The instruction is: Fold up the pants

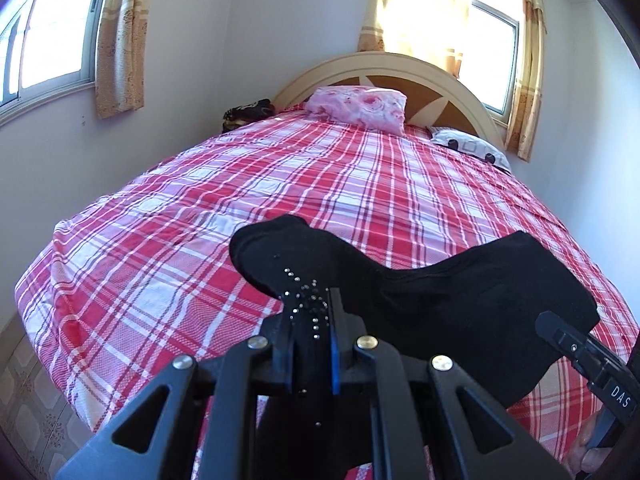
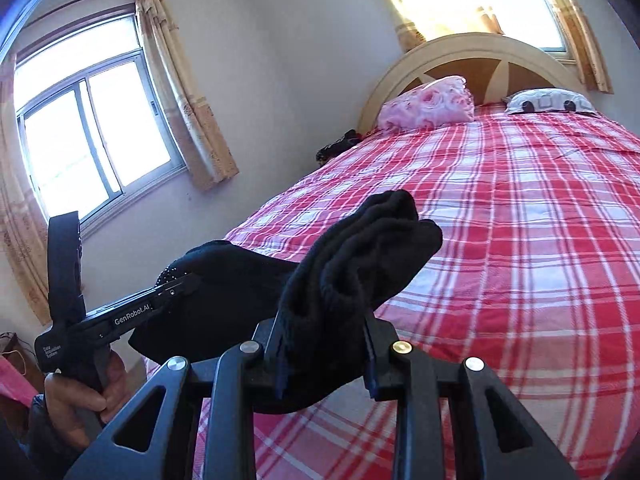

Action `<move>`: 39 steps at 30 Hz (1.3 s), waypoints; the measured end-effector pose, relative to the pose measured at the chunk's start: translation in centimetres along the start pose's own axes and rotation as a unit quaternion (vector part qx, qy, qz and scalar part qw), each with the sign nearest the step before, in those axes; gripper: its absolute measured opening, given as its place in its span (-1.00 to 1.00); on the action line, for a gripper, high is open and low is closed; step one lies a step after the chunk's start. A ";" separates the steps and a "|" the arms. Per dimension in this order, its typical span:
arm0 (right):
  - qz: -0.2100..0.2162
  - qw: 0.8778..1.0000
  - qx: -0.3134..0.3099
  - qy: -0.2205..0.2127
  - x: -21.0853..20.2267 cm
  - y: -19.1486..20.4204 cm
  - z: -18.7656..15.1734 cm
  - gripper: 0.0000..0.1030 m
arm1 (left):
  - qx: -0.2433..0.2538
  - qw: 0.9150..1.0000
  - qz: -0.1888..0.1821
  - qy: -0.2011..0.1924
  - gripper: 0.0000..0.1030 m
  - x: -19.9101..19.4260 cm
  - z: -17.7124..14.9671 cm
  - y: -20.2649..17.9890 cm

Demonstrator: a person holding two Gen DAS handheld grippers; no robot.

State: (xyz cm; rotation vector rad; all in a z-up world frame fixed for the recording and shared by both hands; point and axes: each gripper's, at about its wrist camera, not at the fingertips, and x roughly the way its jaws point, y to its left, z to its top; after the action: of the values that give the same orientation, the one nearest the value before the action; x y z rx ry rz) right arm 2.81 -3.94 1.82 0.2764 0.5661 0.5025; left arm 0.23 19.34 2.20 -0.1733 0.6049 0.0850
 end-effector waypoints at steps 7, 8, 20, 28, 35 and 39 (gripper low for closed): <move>0.007 1.000 -0.008 0.015 1.5 1.1 -0.7 -0.42 | -0.008 1.000 -0.004 0.013 -0.75 0.7 -0.8 0.5; 0.007 1.000 -0.007 0.016 1.5 1.0 -0.9 -0.42 | -0.008 1.000 -0.006 0.015 -0.75 0.8 -0.8 0.4; -0.009 1.000 0.013 0.011 0.9 -0.5 -0.6 -0.43 | -0.001 1.000 -0.017 0.018 -0.75 1.5 -0.3 -0.7; 0.020 1.000 -0.005 0.006 3.1 1.5 1.1 -0.43 | -0.020 1.000 0.014 -0.005 -0.75 0.9 1.6 2.4; 0.044 0.999 -0.021 0.004 5.7 3.5 2.6 -0.43 | -0.033 0.998 0.039 -0.024 -0.75 0.9 2.7 4.6; 0.048 0.998 -0.026 0.007 6.8 4.0 2.8 -0.43 | -0.042 0.998 0.043 -0.019 -0.75 1.5 2.5 5.4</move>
State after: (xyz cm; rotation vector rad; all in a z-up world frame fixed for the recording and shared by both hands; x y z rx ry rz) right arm 7.85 2.64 2.66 0.2511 0.5545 0.6113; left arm 2.19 25.15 2.64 -0.2265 0.5711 0.1962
